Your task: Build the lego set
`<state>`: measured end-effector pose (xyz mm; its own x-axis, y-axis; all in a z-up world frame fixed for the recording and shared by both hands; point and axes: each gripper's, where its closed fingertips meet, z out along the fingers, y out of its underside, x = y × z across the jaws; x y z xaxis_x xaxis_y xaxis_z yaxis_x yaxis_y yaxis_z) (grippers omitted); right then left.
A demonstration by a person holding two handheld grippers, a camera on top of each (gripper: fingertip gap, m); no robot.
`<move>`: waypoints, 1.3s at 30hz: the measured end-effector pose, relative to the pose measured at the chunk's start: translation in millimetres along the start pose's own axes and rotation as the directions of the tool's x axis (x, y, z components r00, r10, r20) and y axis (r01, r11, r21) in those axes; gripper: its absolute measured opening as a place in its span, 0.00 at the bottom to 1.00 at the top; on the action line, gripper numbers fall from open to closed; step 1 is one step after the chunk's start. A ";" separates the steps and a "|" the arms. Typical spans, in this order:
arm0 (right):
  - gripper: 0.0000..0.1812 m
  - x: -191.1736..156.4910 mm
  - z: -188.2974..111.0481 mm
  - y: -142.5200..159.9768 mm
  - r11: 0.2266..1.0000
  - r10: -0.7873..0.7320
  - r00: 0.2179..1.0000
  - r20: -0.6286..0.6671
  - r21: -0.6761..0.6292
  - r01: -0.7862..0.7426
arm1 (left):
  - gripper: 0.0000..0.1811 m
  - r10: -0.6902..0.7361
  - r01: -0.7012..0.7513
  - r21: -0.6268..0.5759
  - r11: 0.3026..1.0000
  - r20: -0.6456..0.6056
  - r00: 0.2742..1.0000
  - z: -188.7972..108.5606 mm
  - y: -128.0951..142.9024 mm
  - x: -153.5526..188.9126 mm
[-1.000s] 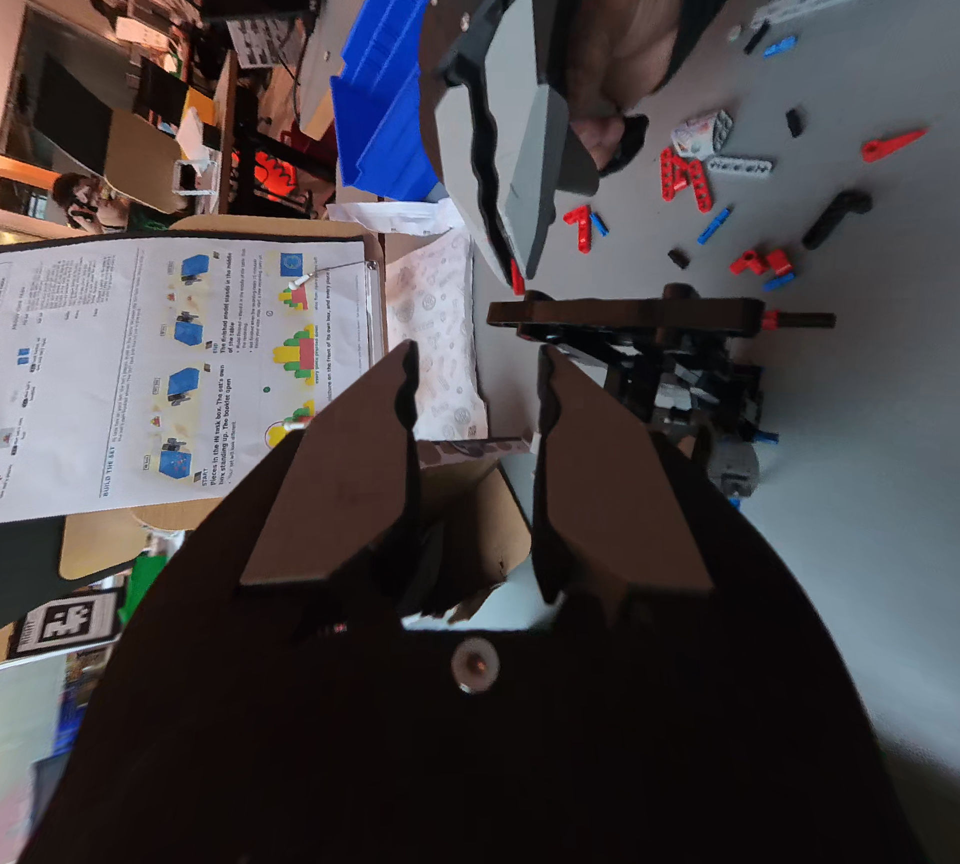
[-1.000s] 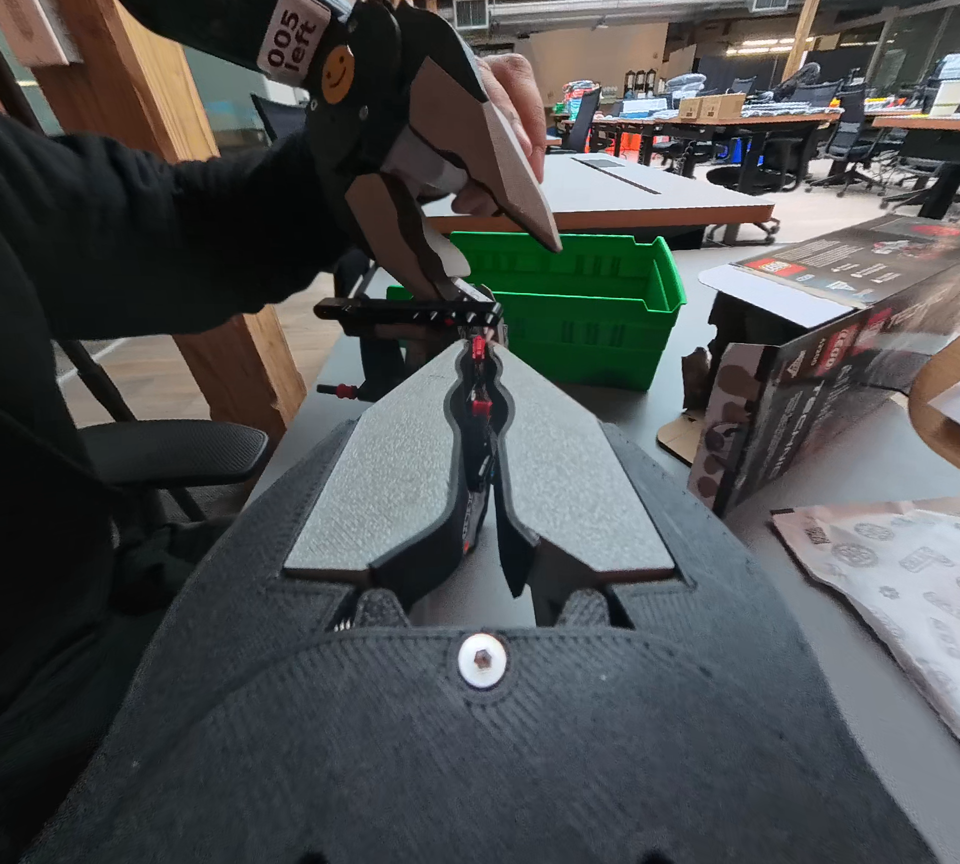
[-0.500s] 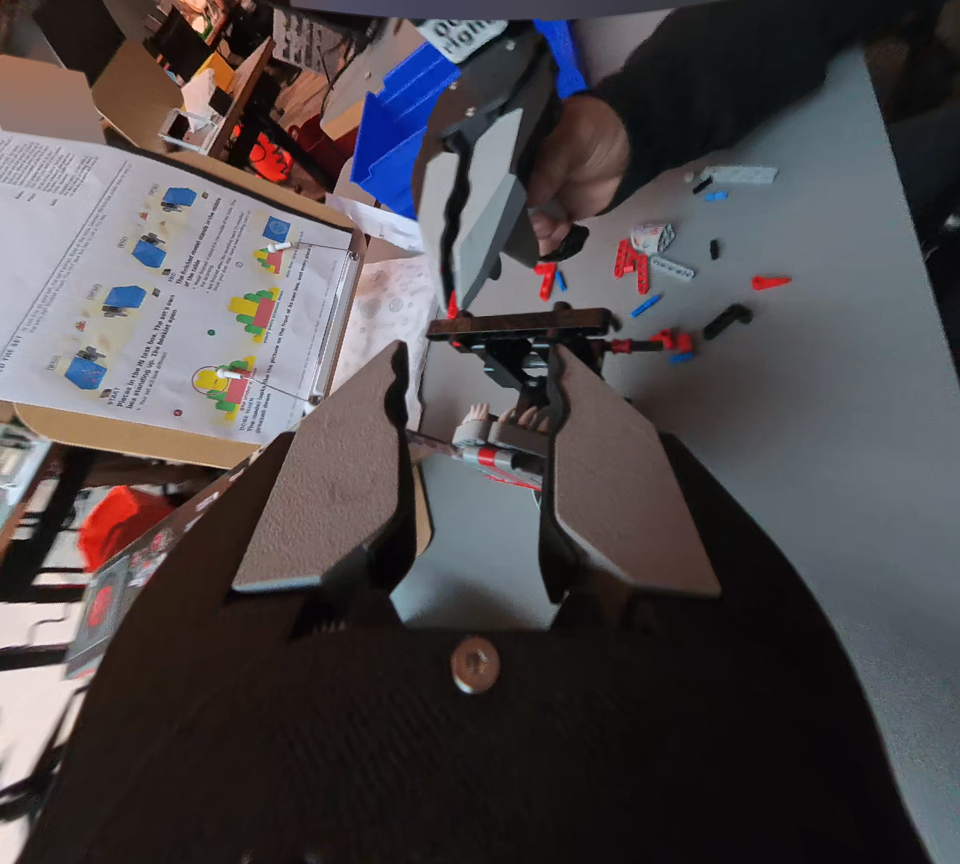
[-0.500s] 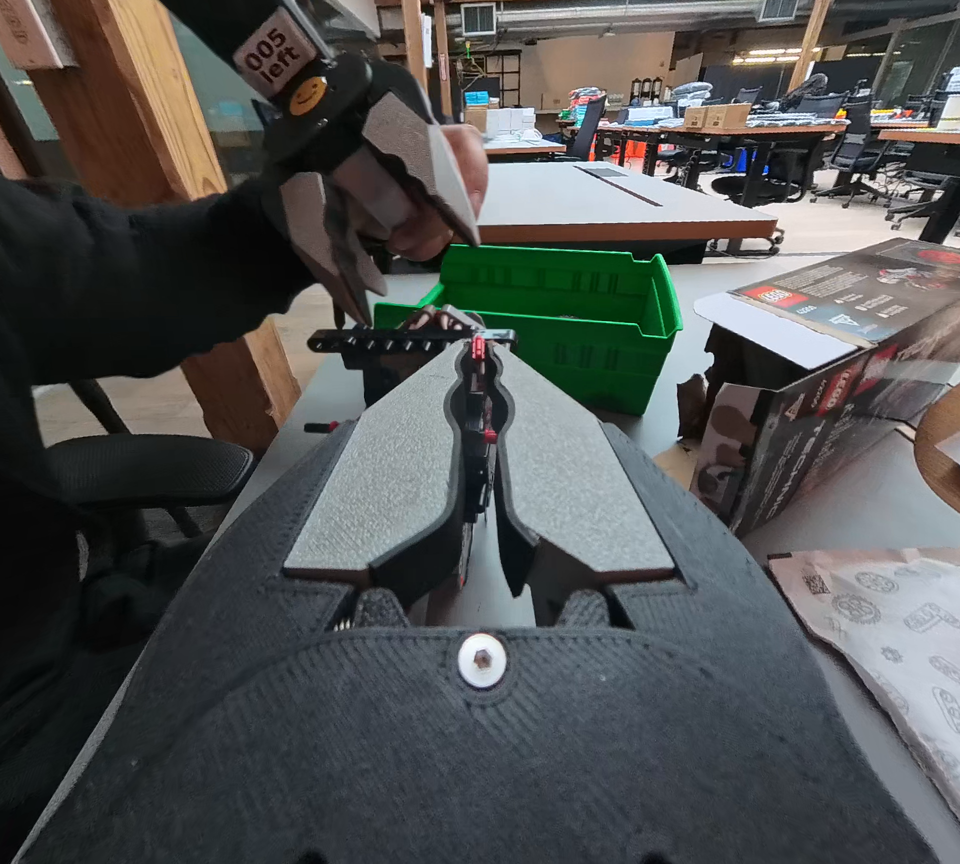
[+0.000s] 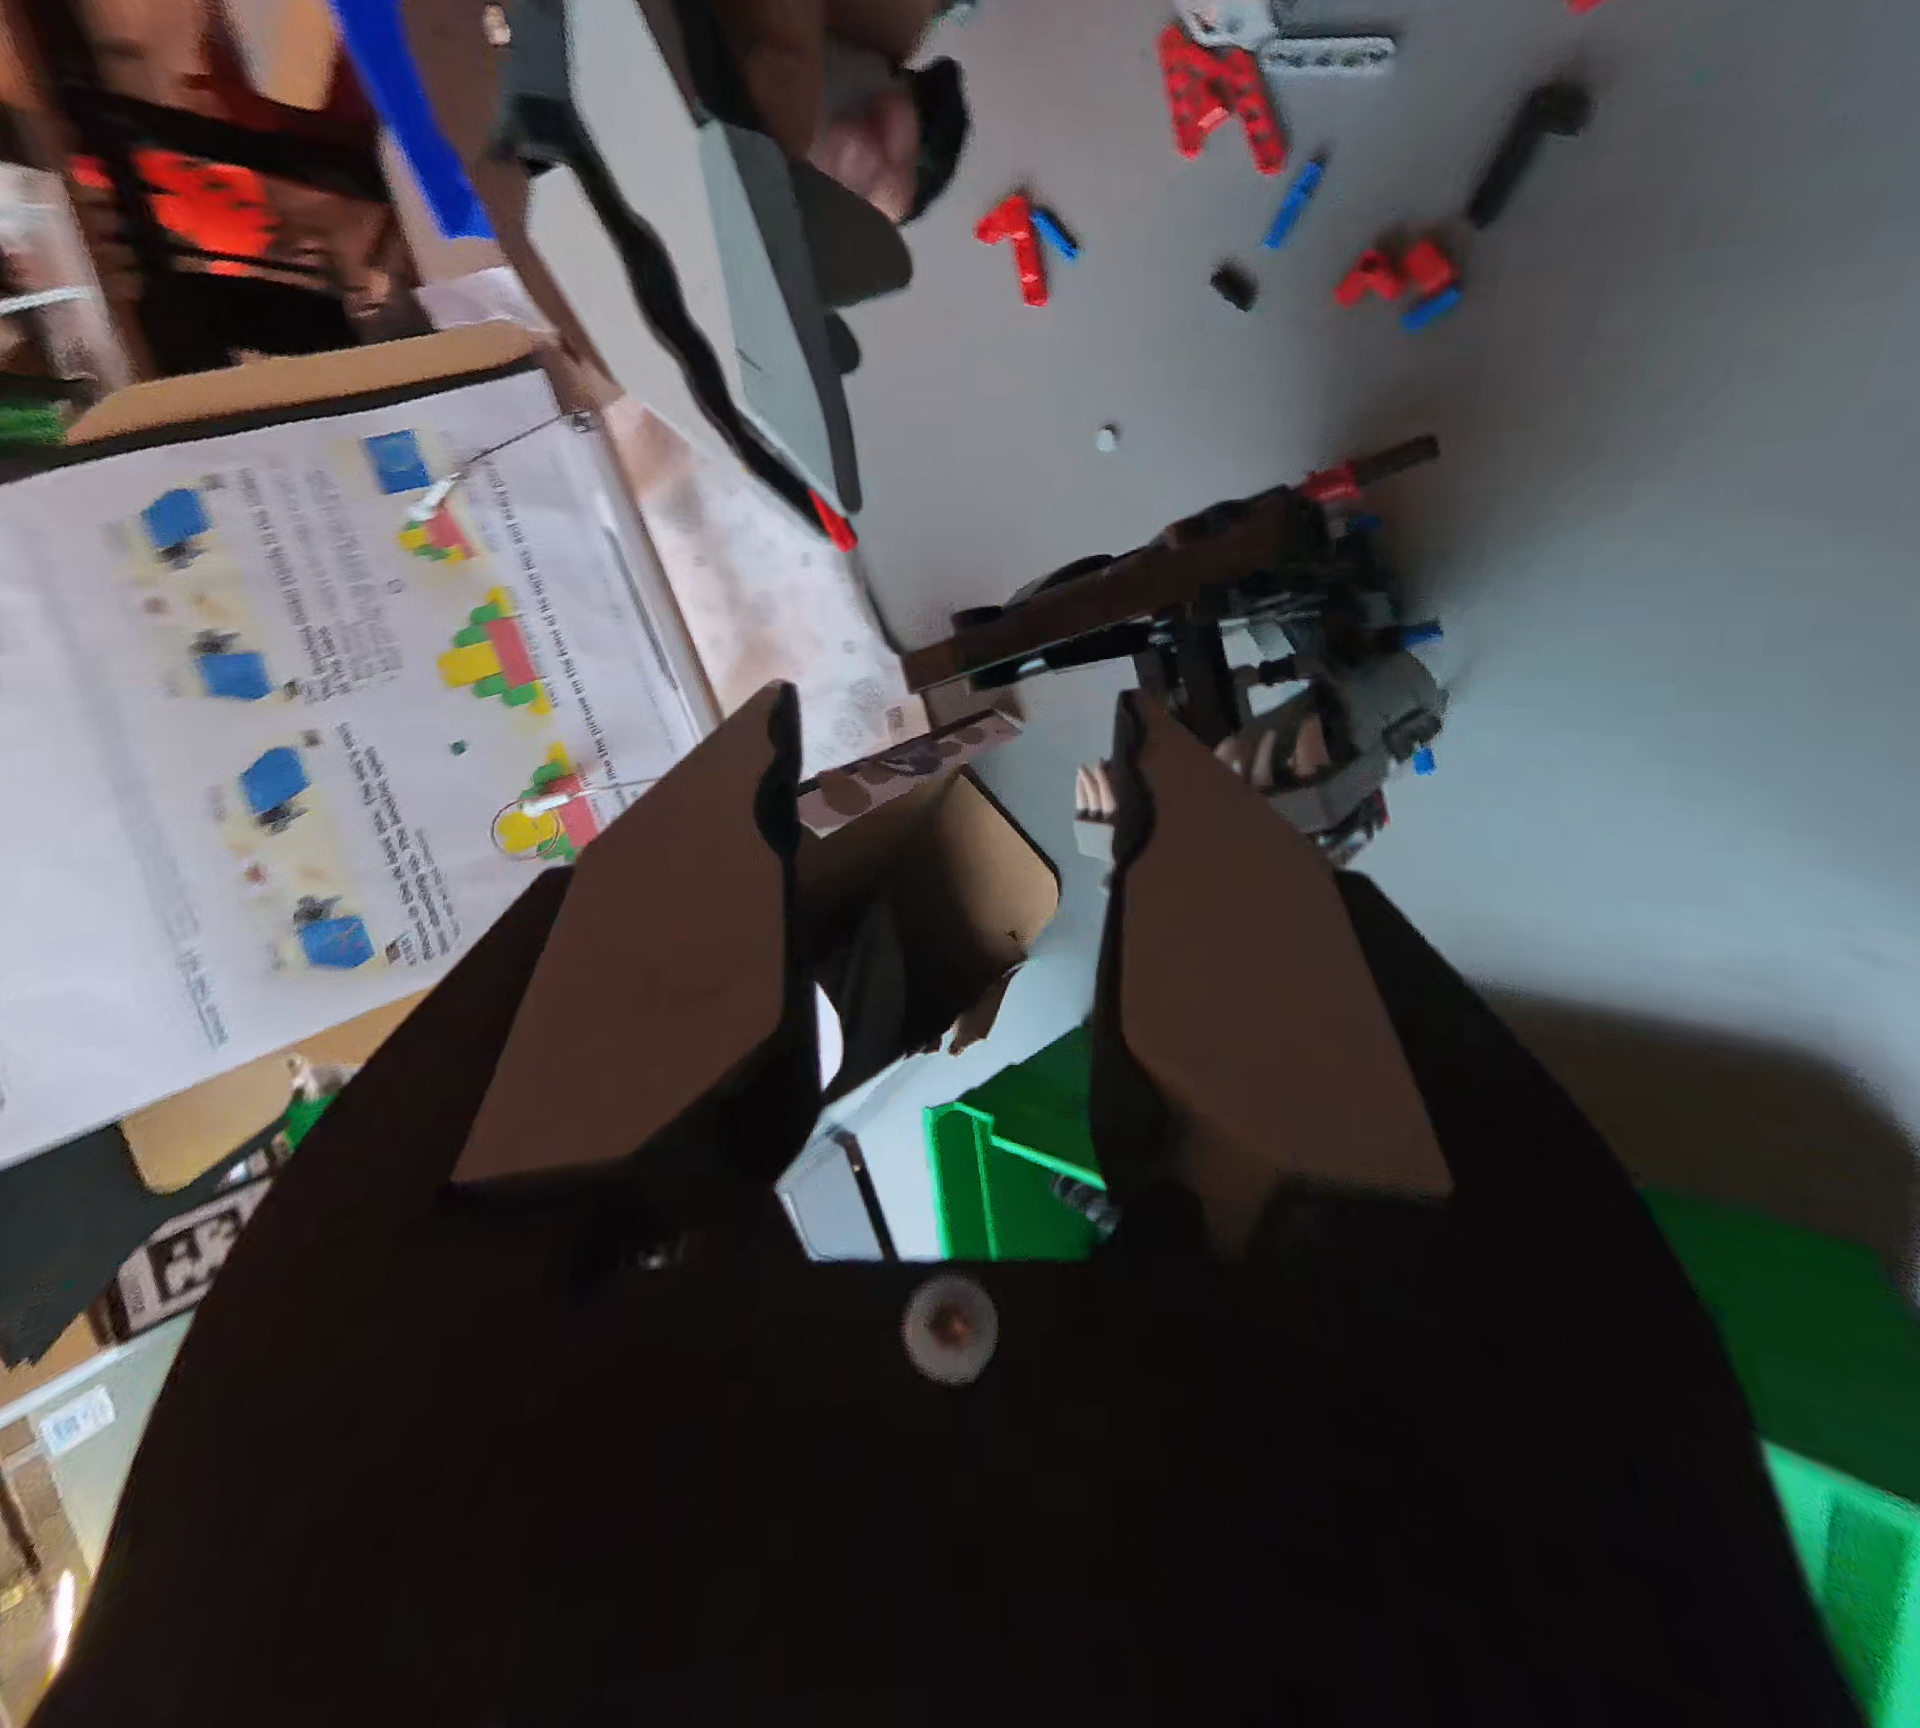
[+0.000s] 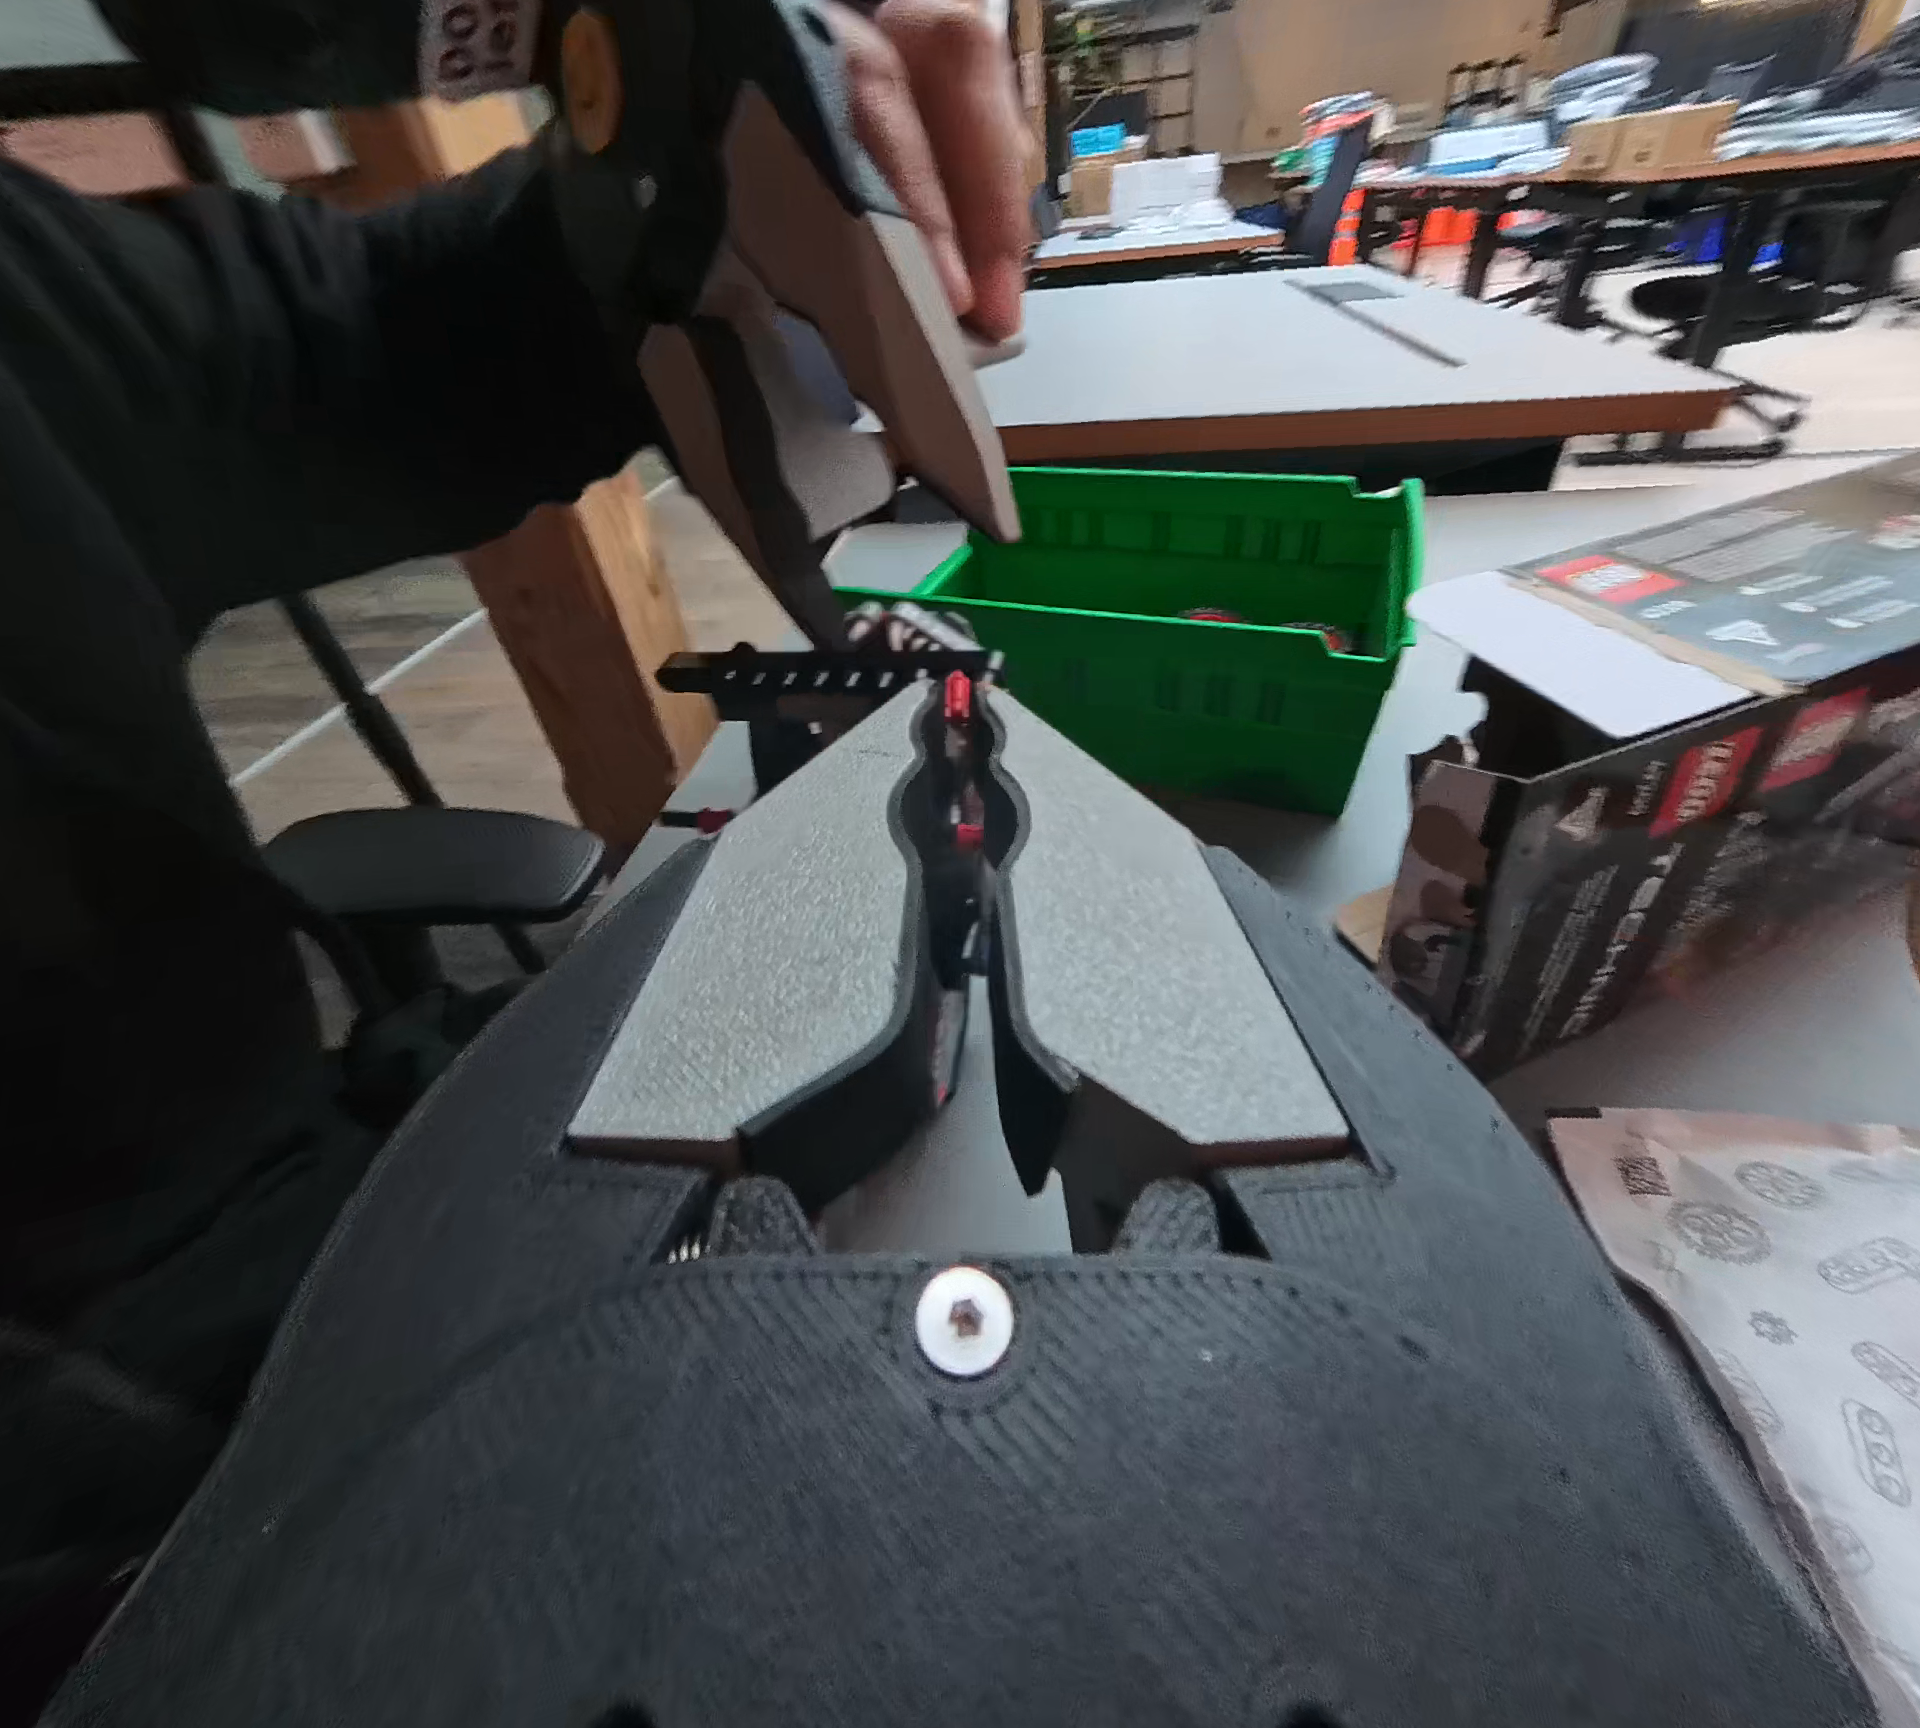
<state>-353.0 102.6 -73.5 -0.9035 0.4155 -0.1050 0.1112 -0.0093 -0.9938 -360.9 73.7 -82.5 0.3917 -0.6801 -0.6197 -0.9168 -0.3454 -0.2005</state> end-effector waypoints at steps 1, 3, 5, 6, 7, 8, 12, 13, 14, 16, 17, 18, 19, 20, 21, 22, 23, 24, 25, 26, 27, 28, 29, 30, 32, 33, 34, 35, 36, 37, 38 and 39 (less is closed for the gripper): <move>0.01 -2.5 -1.3 1.9 1.000 0.009 1.000 0.025 -0.027 -0.008 | 0.29 0.040 -0.041 -0.016 0.999 -0.045 0.998 -1.1 -0.4 -0.4; 0.00 -3.2 -3.4 6.8 0.997 0.015 0.999 0.037 -0.072 -0.012 | 0.25 0.139 -0.145 -0.056 0.988 -0.106 0.985 -4.5 -6.0 -2.3; 0.00 -2.4 -3.4 10.0 0.997 0.033 0.999 0.033 -0.074 -0.030 | 0.22 0.217 -0.239 -0.099 0.966 -0.190 0.958 -7.6 -13.5 6.2; 0.00 -1.5 -2.2 12.4 0.996 0.052 0.998 0.028 -0.072 -0.049 | 0.21 0.247 -0.274 -0.112 0.955 -0.209 0.946 -7.3 -17.2 10.8; 0.00 -1.2 -0.5 14.5 0.996 0.066 0.998 0.026 -0.066 -0.064 | 0.20 0.281 -0.311 -0.122 0.943 -0.215 0.935 -6.2 -18.3 15.1; 0.00 -2.4 1.5 15.7 0.996 0.070 0.997 0.032 -0.057 -0.068 | 0.19 0.319 -0.349 -0.138 0.927 -0.202 0.926 -4.5 -16.9 16.9; 0.00 -8.7 7.2 16.2 0.999 0.027 0.999 0.033 -0.045 -0.025 | 0.16 0.395 -0.408 -0.141 0.902 -0.114 0.912 1.3 -14.5 15.3; 0.00 -10.3 7.5 14.6 0.999 0.003 1.000 0.029 -0.035 -0.002 | 0.15 0.402 -0.412 -0.127 0.902 -0.099 0.910 2.7 -16.6 15.5; 0.00 -11.7 7.5 12.1 1.000 -0.019 1.000 0.025 -0.021 0.019 | 0.14 0.408 -0.417 -0.117 0.901 -0.098 0.908 4.1 -17.5 16.9; 0.00 -11.5 8.0 9.4 0.999 -0.047 0.999 0.007 -0.004 0.047 | 0.13 0.402 -0.412 -0.109 0.905 -0.099 0.910 7.3 -16.3 18.7; 0.00 -11.2 8.8 10.2 0.998 -0.059 0.998 0.001 -0.007 0.059 | 0.13 0.397 -0.406 -0.107 0.907 -0.099 0.912 8.9 -14.9 19.3; 0.01 -10.4 9.5 11.4 0.997 -0.075 0.997 -0.008 -0.009 0.075 | 0.14 0.392 -0.401 -0.103 0.910 -0.098 0.915 10.8 -13.6 20.1; 0.00 -9.5 10.3 12.7 0.996 -0.093 0.996 -0.017 -0.008 0.093 | 0.13 0.387 -0.396 -0.098 0.913 -0.101 0.917 12.4 -12.5 21.5; 0.00 -8.9 11.0 14.2 0.994 -0.107 0.994 -0.025 -0.009 0.107 | 0.10 0.386 -0.395 -0.092 0.914 -0.101 0.917 13.5 -12.0 22.9; 0.00 -8.5 11.7 15.3 0.993 -0.122 0.992 -0.031 -0.008 0.121 | 0.09 0.387 -0.394 -0.081 0.916 -0.083 0.918 14.3 -13.5 22.2; 0.00 -8.6 12.2 15.3 0.990 -0.140 0.989 -0.036 -0.003 0.140 | 0.08 0.386 -0.390 -0.064 0.919 -0.066 0.920 14.8 -15.6 22.0; 0.00 -9.1 12.7 15.1 0.987 -0.158 0.987 -0.039 0.002 0.158 | 0.07 0.380 -0.382 -0.052 0.923 -0.042 0.924 15.3 -17.3 20.7; 0.00 -8.7 13.2 15.7 0.985 -0.170 0.985 -0.045 -0.001 0.170 | 0.05 0.379 -0.380 -0.045 0.924 -0.019 0.925 16.0 -17.5 19.7; 0.00 -7.3 13.5 16.3 0.984 -0.178 0.983 -0.055 -0.008 0.178 | 0.05 0.381 -0.381 -0.040 0.924 -0.003 0.924 16.4 -17.0 19.5; 0.00 -7.2 13.6 16.0 0.982 -0.187 0.981 -0.059 -0.007 0.187 | 0.05 0.374 -0.374 -0.028 0.927 0.011 0.927 16.5 -17.6 19.3; 0.00 -8.2 13.7 15.1 0.981 -0.196 0.979 -0.056 -0.003 0.196 | 0.05 0.363 -0.363 -0.004 0.932 0.014 0.932 16.1 -19.6 20.6; 0.00 -8.3 14.0 15.0 0.979 -0.202 0.978 -0.054 -0.006 0.202 | 0.04 0.359 -0.359 0.022 0.933 0.018 0.933 15.3 -22.2 22.0; 0.00 -8.2 14.5 15.7 0.978 -0.207 0.977 -0.048 -0.014 0.207 | 0.04 0.368 -0.369 0.032 0.929 0.027 0.929 14.9 -23.2 22.7; 0.00 -8.0 15.0 16.4 0.977 -0.212 0.977 -0.037 -0.021 0.211 | 0.04 0.381 -0.382 0.035 0.923 0.040 0.924 14.7 -23.1 22.8; 0.00 -7.8 15.1 16.5 0.978 -0.210 0.978 -0.011 -0.020 0.210 | 0.04 0.382 -0.385 0.061 0.921 0.053 0.923 12.9 -23.6 24.3; 0.00 -10.8 15.0 15.9 0.979 -0.201 0.979 0.018 -0.013 0.201 | 0.05 0.377 -0.380 0.075 0.922 0.054 0.925 11.7 -23.4 25.3; 0.00 -14.3 14.9 14.6 0.980 -0.197 0.979 0.041 -0.003 0.198 | 0.05 0.376 -0.379 0.095 0.920 0.052 0.925 10.3 -23.7 26.7; 0.00 -16.7 15.0 13.2 0.978 -0.206 0.977 0.050 0.002 0.207 | 0.05 0.383 -0.387 0.117 0.915 0.056 0.922 9.5 -25.4 28.0; 0.00 -19.5 15.4 12.8 0.975 -0.222 0.973 0.056 -0.001 0.222 | 0.05 0.407 -0.412 0.144 0.900 0.066 0.911 9.0 -28.8 29.4; 0.00 -22.4 16.5 13.1 0.972 -0.234 0.970 0.066 -0.011 0.235 | 0.05 0.435 -0.442 0.179 0.879 0.079 0.897 8.2 -33.7 31.7; 0.00 -24.7 17.7 13.9 0.970 -0.241 0.968 0.073 -0.023 0.243 | 0.05 0.441 -0.450 0.201 0.870 0.091 0.893 7.7 -37.2 32.8; 0.00 -27.7 18.8 14.2 0.969 -0.245 0.966 0.084 -0.026 0.248 | 0.05 0.418 -0.430 0.205 0.879 0.098 0.903 8.7 -38.3 32.3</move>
